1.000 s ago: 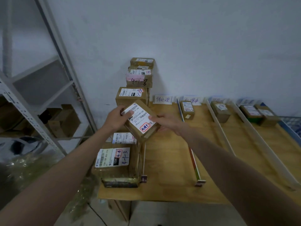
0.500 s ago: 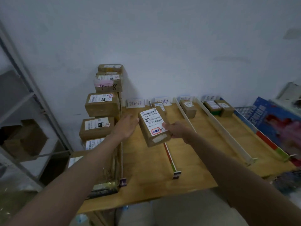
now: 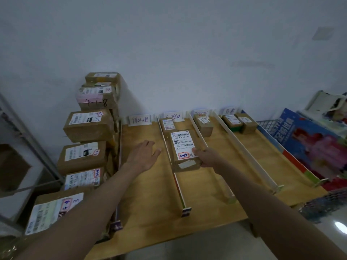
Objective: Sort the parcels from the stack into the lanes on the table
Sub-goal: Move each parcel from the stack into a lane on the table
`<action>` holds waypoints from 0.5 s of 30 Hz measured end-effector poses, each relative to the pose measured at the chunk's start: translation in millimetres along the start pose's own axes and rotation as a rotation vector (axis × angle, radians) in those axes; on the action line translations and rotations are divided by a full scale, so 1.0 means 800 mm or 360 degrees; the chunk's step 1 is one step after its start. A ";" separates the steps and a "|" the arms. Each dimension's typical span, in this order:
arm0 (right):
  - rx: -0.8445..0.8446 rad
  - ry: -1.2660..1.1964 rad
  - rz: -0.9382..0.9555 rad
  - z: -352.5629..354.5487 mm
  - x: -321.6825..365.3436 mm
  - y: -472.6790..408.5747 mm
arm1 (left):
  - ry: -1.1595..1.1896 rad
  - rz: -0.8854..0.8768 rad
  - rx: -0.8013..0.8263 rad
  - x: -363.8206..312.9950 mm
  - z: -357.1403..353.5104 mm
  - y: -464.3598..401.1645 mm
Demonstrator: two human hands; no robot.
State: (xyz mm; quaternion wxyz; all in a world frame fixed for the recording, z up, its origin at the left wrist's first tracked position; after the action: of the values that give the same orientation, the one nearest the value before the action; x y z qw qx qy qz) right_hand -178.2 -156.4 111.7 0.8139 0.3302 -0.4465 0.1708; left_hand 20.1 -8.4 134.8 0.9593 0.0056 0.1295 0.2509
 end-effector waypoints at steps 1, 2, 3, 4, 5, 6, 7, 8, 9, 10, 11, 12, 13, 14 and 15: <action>0.0002 -0.0005 -0.0006 0.008 -0.004 -0.008 | 0.0002 0.0004 0.0009 -0.007 -0.006 -0.010; 0.0008 -0.0019 -0.0013 0.016 -0.010 -0.017 | 0.0005 0.0007 0.0017 -0.013 -0.013 -0.020; 0.0020 -0.0040 -0.0024 0.024 -0.017 -0.027 | 0.0005 0.0013 0.0026 -0.021 -0.020 -0.030; 0.0038 -0.0047 -0.0038 0.033 -0.023 -0.036 | 0.0011 0.0023 0.0043 -0.028 -0.029 -0.039; 0.0058 -0.0045 -0.0053 0.042 -0.030 -0.046 | 0.0025 0.0042 0.0068 -0.036 -0.037 -0.048; 0.0077 -0.0032 -0.0065 0.052 -0.037 -0.057 | 0.0039 0.0065 0.0090 -0.045 -0.046 -0.058; 0.0095 -0.0025 -0.0080 0.063 -0.045 -0.068 | 0.0050 0.0089 0.0104 -0.053 -0.053 -0.068; 0.0118 -0.0025 -0.0092 0.073 -0.051 -0.079 | 0.0056 0.0112 0.0109 -0.060 -0.060 -0.077; 0.0143 -0.0025 -0.0099 0.083 -0.057 -0.089 | 0.0064 0.0139 0.0112 -0.067 -0.067 -0.086; 0.0169 -0.0016 -0.0103 0.092 -0.062 -0.099 | 0.0073 0.0167 0.0119 -0.073 -0.073 -0.094; 0.0193 -0.0002 -0.0110 0.100 -0.066 -0.109 | 0.0083 0.0197 0.0127 -0.078 -0.079 -0.101; 0.0208 0.0014 -0.0123 0.107 -0.070 -0.120 | 0.0091 0.0228 0.0137 -0.084 -0.085 -0.108; 0.0218 0.0027 -0.0140 0.114 -0.075 -0.129 | 0.0096 0.0260 0.0151 -0.089 -0.090 -0.113; 0.0223 0.0038 -0.0152 0.119 -0.080 -0.138 | 0.0098 0.0292 0.0162 -0.094 -0.095 -0.117; 0.0227 0.0040 -0.0154 0.123 -0.084 -0.147 | 0.0093 0.0318 0.0167 -0.098 -0.100 -0.122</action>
State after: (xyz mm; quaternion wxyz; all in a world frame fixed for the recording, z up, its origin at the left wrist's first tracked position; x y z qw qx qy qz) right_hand -207.9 -308.6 47.7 0.8011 0.4063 -0.4064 0.1670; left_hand -19.4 -135.8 69.8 0.9237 0.0614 0.1690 0.3383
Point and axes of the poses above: each hand's wrist, its own y-axis away from the middle knuckle, its own z-axis out of the back of the hand, x = y × z, the point moved 6 cm from there along -y, towards the middle knuckle, and after that the axes turned 6 degrees about x, right-handed, at the moved point
